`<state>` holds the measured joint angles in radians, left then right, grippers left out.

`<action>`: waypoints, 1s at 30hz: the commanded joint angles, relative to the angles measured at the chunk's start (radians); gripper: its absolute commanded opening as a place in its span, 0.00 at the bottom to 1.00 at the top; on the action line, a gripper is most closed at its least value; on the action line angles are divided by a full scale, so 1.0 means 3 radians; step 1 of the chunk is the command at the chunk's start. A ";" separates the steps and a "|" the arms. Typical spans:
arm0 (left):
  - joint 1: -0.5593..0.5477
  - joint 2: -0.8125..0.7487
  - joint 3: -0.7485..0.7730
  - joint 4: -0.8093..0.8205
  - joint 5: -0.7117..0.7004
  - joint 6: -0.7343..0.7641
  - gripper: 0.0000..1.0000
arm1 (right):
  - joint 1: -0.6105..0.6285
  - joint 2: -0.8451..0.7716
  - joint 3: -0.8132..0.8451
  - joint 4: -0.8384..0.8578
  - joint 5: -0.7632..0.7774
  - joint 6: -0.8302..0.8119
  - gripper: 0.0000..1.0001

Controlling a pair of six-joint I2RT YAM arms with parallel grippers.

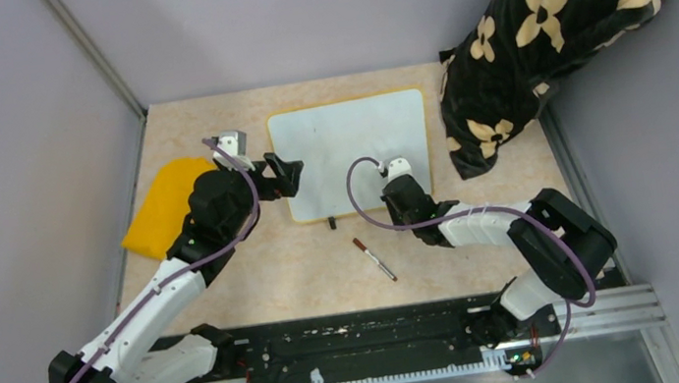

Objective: Write a sentence on the whiteboard
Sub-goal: Move the whiteboard to the center of the board.

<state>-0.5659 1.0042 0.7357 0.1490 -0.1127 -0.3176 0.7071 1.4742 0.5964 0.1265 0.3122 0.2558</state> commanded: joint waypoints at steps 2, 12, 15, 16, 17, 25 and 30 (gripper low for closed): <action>-0.0012 -0.0049 -0.0022 0.0024 -0.0029 0.0005 0.99 | 0.0088 -0.0174 -0.0002 0.0042 -0.0115 -0.0027 0.00; -0.0013 -0.0036 -0.0022 0.0035 0.0026 -0.0010 0.99 | 0.0204 -0.0233 -0.0101 0.0048 -0.0126 -0.0032 0.00; -0.0013 -0.0040 -0.0021 0.0030 0.0023 -0.0010 0.99 | 0.0204 -0.0202 -0.0085 0.0056 -0.0112 -0.0033 0.00; -0.0013 -0.0047 -0.0021 0.0029 0.0020 -0.0010 0.99 | 0.0200 -0.0189 -0.0071 0.0045 -0.0091 -0.0032 0.00; -0.0014 -0.0048 -0.0022 0.0030 0.0018 -0.0008 0.99 | 0.0202 -0.0173 -0.0047 0.0017 -0.0069 -0.0027 0.00; -0.0011 -0.0069 -0.0023 0.0030 0.0013 -0.0005 0.99 | 0.0202 -0.0307 -0.0044 -0.0153 0.0017 0.0088 0.49; -0.0013 -0.0088 -0.0022 0.0024 0.0013 -0.0005 0.99 | 0.0205 -0.0642 -0.0035 -0.0404 -0.0039 0.0177 0.61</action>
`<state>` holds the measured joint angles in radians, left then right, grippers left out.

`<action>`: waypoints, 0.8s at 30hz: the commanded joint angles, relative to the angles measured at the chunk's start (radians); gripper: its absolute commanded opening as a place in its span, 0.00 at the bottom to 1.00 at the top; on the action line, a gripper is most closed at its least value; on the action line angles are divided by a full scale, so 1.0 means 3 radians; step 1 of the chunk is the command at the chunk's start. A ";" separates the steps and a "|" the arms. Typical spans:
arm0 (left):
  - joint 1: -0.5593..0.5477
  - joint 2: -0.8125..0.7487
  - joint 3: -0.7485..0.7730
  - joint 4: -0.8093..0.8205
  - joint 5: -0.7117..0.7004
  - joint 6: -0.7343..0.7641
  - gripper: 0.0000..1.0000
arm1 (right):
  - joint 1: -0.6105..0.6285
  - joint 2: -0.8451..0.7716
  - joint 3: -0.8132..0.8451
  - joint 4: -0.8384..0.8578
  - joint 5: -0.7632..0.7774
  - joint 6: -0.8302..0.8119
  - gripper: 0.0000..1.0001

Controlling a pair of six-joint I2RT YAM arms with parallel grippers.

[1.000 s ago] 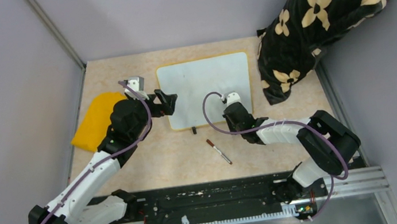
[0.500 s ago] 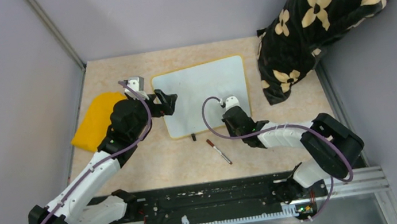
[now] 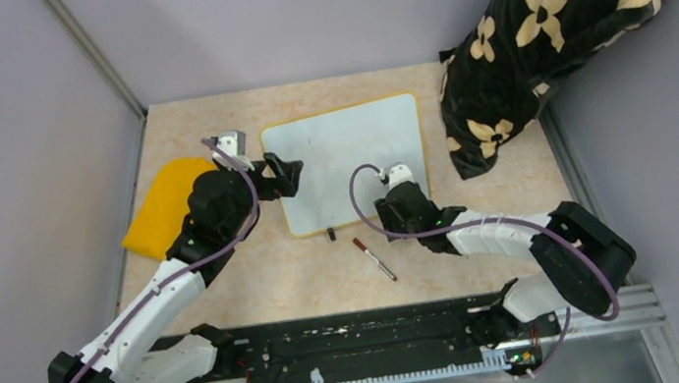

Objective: Write a sentence on the whiteboard
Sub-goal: Move the whiteboard to the center of the board.

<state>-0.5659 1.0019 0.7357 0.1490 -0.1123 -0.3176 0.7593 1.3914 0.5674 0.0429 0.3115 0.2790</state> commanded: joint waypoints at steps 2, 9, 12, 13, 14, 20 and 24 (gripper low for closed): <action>-0.0012 -0.0099 -0.0023 0.0022 -0.0001 -0.0005 0.99 | 0.0041 -0.0543 0.0064 -0.0341 -0.0084 0.0142 0.61; -0.0015 -0.0147 -0.0031 0.0038 -0.0010 -0.0019 0.99 | 0.0416 -0.1070 0.0063 -0.0720 -0.0061 0.0189 0.60; -0.0014 -0.0153 -0.0030 0.0045 0.0001 -0.0055 0.99 | 0.0575 -0.1022 0.0111 -0.0786 -0.0039 0.0186 0.59; -0.0013 -0.0159 -0.0033 0.0056 0.0008 -0.0070 0.99 | 0.0597 -0.0973 0.0123 -0.0787 -0.0059 0.0185 0.59; -0.0012 -0.0169 -0.0035 0.0062 0.0011 -0.0097 0.99 | 0.0604 -0.0912 0.0138 -0.0776 -0.0107 0.0178 0.58; -0.0011 -0.0306 -0.0131 0.0145 -0.0071 -0.0233 0.99 | 0.0735 -0.0498 0.0268 -0.0673 -0.0312 0.0103 0.57; -0.0015 -0.0381 -0.0189 0.0186 -0.0274 -0.0337 0.99 | 0.0823 -0.0194 0.0388 -0.0639 -0.0379 0.0077 0.55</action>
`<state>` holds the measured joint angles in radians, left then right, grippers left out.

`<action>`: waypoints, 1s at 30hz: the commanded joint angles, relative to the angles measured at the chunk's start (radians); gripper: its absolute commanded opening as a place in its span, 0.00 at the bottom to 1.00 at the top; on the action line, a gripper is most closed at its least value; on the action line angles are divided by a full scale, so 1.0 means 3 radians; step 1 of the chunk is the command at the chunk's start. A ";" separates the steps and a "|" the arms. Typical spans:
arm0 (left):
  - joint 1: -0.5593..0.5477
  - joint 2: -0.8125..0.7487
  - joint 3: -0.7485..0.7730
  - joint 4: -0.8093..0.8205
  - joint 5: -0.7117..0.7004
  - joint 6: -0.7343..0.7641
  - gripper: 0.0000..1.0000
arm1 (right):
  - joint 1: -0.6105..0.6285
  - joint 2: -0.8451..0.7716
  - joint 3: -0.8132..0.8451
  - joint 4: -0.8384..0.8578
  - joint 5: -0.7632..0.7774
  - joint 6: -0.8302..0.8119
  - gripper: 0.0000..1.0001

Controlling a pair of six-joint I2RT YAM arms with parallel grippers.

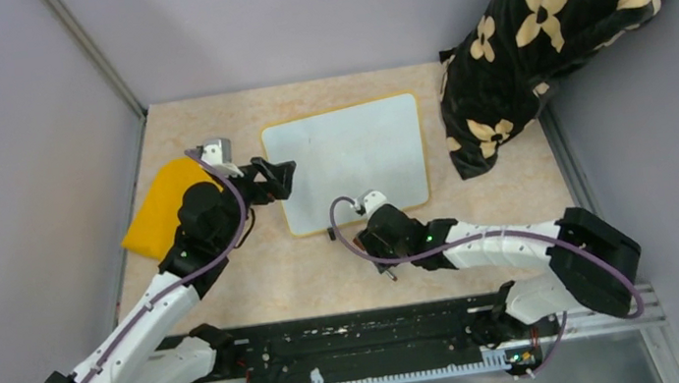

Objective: Write a sentence on the whiteboard
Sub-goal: Move the whiteboard to the center of the board, then open the whiteboard marker at the center of the board.

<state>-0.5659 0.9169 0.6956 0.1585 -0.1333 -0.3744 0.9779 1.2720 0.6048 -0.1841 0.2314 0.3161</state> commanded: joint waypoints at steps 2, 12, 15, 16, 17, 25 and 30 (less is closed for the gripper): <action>-0.0011 -0.0114 -0.0067 0.0159 -0.0283 -0.0172 0.99 | 0.0118 0.0314 0.0325 0.0114 -0.0147 -0.0046 0.53; -0.0012 -0.0142 -0.0043 0.0136 -0.0174 -0.0086 0.99 | 0.0136 0.0687 0.0473 -0.0053 -0.0071 -0.0031 0.47; -0.0013 -0.0149 -0.0045 0.0138 -0.0166 -0.0064 0.99 | 0.0138 0.0722 0.0474 -0.0056 -0.0078 -0.0031 0.45; -0.0013 -0.0149 -0.0052 0.0145 -0.0163 -0.0061 0.99 | 0.0136 0.0740 0.0474 -0.0065 -0.0081 -0.0030 0.44; -0.0012 -0.0148 -0.0049 0.0148 -0.0161 -0.0061 0.99 | 0.0136 0.0752 0.0474 -0.0071 -0.0081 -0.0031 0.43; -0.0012 -0.0167 -0.0058 0.0151 -0.0163 -0.0046 0.99 | 0.0136 0.0911 0.0489 -0.0139 -0.0085 -0.0026 0.31; -0.0011 -0.0167 -0.0061 0.0157 -0.0149 -0.0046 0.99 | 0.0136 0.0939 0.0471 -0.0183 -0.0084 -0.0036 0.15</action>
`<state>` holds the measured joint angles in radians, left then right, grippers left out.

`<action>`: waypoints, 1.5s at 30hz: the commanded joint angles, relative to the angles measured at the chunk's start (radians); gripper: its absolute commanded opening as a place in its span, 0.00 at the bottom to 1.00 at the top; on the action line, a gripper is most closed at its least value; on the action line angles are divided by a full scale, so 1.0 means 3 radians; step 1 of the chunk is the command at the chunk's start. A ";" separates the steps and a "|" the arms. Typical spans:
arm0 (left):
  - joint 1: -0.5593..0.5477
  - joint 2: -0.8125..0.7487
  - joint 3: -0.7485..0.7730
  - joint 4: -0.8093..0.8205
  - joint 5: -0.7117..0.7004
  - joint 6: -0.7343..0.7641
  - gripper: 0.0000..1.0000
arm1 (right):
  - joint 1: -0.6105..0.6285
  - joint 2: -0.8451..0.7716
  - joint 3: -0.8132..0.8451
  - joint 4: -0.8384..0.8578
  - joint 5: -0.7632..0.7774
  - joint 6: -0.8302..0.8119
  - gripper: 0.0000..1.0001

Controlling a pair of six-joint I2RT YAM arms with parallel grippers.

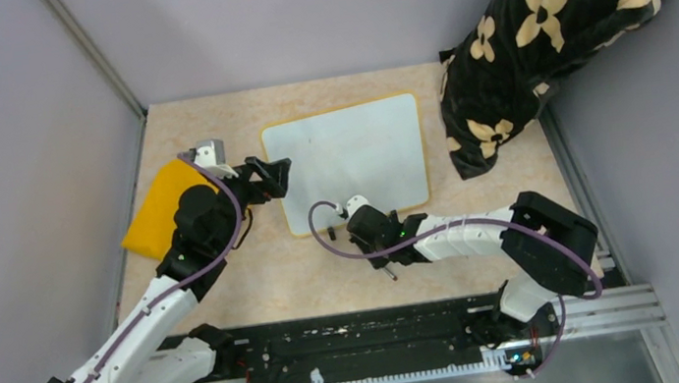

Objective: Write a sentence on the whiteboard
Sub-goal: Open the whiteboard marker at the center of the board.

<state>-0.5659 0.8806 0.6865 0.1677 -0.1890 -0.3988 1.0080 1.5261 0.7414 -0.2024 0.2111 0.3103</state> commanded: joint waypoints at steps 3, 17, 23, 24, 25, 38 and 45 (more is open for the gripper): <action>-0.0013 -0.0046 -0.0033 0.0126 0.0028 0.0052 0.99 | 0.0035 0.0059 0.0018 -0.0158 -0.0006 -0.0035 0.00; -0.0014 -0.0067 -0.0145 0.0424 0.0341 -0.0037 0.99 | 0.0035 -0.1355 0.0247 -0.0193 -0.0005 -0.0265 0.00; -0.0015 -0.0032 -0.0265 0.0855 0.1108 -0.0220 0.99 | 0.0034 -0.1947 0.0139 0.0107 0.0241 -0.0313 0.00; -0.0014 -0.0043 -0.0262 0.0885 0.1235 -0.0242 0.99 | 0.0035 -0.2027 0.0094 0.0173 0.0259 -0.0302 0.00; -0.0011 -0.0054 -0.0261 0.0917 0.1392 -0.0280 0.99 | 0.0036 -0.2099 0.0049 0.0273 0.0267 -0.0276 0.00; -0.0015 0.0472 -0.0090 0.1941 0.3022 -0.1252 0.99 | 0.0036 -0.2628 -0.0214 0.0928 -0.0101 0.0023 0.00; -0.0033 0.0875 0.0042 0.2145 0.3336 -0.1659 0.91 | 0.0038 -0.2513 -0.0122 0.0995 -0.0344 0.0011 0.00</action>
<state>-0.5667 1.1004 0.6586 0.7040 0.7059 -0.8040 1.0080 0.7574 0.6727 0.0250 0.1646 0.3004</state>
